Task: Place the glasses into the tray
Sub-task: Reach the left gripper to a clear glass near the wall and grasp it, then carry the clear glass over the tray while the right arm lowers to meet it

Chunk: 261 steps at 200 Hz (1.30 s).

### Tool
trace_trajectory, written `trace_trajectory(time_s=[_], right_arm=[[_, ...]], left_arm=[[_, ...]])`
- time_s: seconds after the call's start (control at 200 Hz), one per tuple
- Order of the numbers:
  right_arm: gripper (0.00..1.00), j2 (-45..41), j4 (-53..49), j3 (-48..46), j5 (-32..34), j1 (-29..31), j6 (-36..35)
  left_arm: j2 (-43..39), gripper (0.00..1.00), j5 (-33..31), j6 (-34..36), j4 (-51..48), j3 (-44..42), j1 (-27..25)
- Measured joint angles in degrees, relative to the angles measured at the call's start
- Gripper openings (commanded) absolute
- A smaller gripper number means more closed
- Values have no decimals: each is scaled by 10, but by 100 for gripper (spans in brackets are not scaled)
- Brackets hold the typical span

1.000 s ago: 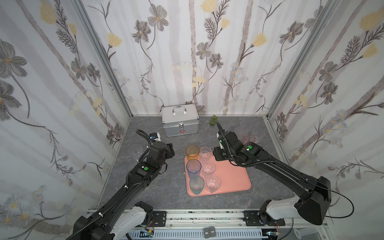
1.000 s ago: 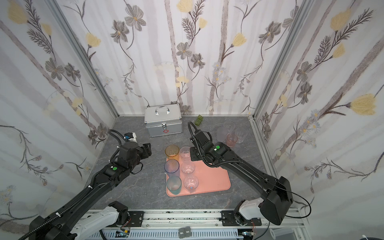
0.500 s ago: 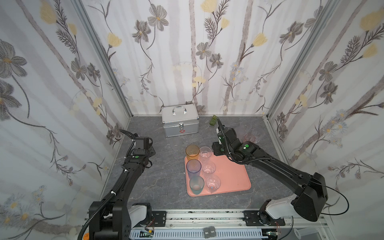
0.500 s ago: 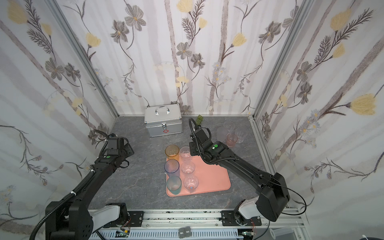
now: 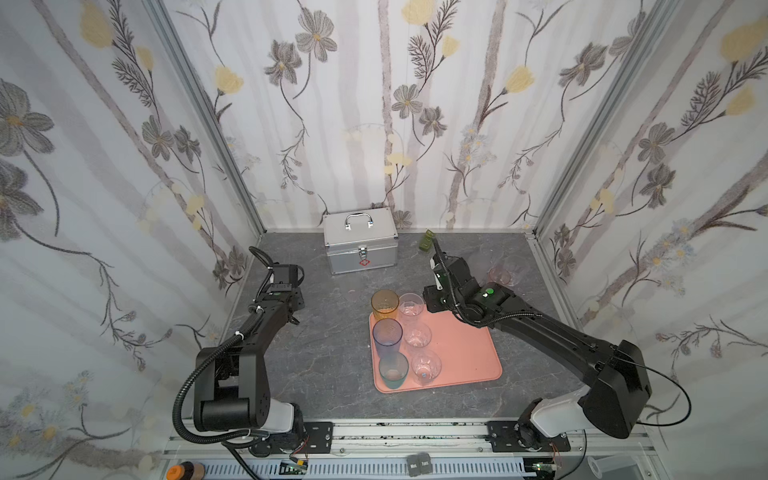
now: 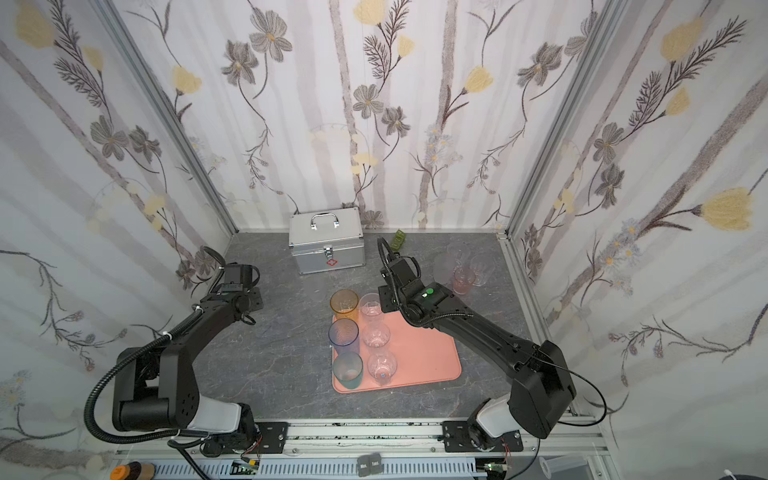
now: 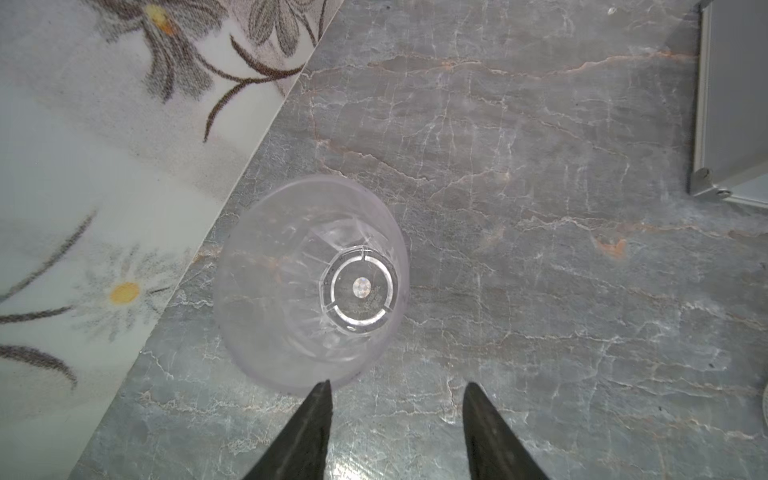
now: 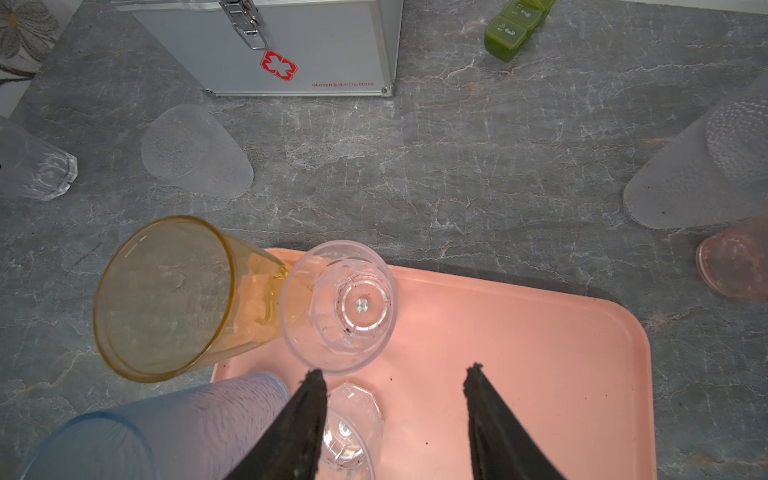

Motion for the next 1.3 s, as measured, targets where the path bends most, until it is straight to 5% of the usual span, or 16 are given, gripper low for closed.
trace_trajectory(time_s=[0.29, 0.5, 0.605, 0.804, 1.019, 1.179, 1.304], right_arm=[[54, -2, 5, -23, -7, 0, 5], [54, -3, 16, -23, -16, 0, 10], [54, -3, 21, -26, -16, 0, 10], [54, -3, 21, -37, -16, 0, 11], [54, -4, 21, -35, -14, -1, 15], [54, -31, 26, -32, -14, -19, 16], [54, -37, 27, -32, -21, -51, 23]], left_arm=[[-2, 55, -10, 24, 1, 43, 0], [69, 51, -23, 40, 0, 60, 12], [95, 41, -26, 44, 0, 68, 13], [116, 5, -21, 54, 0, 78, 13], [86, 0, -1, 40, -26, 84, 9], [-15, 0, 10, -1, -77, 131, -63], [-34, 0, 12, -48, -134, 245, -159]])
